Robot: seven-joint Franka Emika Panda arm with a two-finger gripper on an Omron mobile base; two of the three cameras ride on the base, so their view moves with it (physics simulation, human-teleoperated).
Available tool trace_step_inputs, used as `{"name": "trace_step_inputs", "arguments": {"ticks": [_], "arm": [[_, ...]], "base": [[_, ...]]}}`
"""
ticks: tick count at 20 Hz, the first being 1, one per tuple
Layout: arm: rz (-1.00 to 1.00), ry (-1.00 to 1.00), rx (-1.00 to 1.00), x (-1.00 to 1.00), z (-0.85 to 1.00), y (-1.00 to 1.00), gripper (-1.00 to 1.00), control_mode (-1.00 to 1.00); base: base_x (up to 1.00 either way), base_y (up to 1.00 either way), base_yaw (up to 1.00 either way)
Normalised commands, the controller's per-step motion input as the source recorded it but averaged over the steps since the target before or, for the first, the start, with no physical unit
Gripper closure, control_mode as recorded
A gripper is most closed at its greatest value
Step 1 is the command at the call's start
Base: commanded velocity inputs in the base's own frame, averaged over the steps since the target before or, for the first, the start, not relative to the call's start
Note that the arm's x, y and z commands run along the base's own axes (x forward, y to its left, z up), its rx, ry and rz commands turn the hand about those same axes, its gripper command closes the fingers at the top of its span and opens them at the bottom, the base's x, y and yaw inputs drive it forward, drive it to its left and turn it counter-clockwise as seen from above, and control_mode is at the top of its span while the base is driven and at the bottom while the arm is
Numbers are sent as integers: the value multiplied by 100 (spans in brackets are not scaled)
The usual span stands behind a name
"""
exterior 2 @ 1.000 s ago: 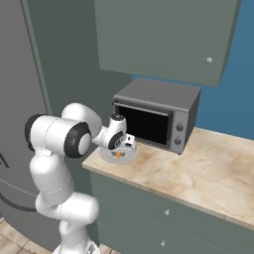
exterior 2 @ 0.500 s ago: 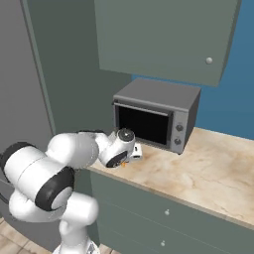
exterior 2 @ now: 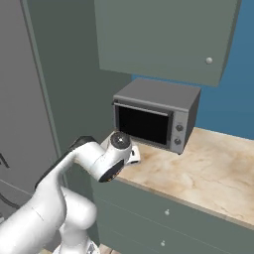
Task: Pick the carrot from the counter and place it in the microwave.
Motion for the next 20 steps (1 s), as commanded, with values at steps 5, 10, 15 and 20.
{"name": "trace_step_inputs", "arguments": {"ticks": [5,10,15,20], "arm": [[3,0,0,-99,100,6,100,-100],[0,1,0,-82,100,24,100,-100],[0,15,0,-25,100,38,100,-100],[0,13,0,-2,64,40,100,-100]], "base": [[0,0,0],[0,0,0],[0,0,0],[0,0,0]]}}
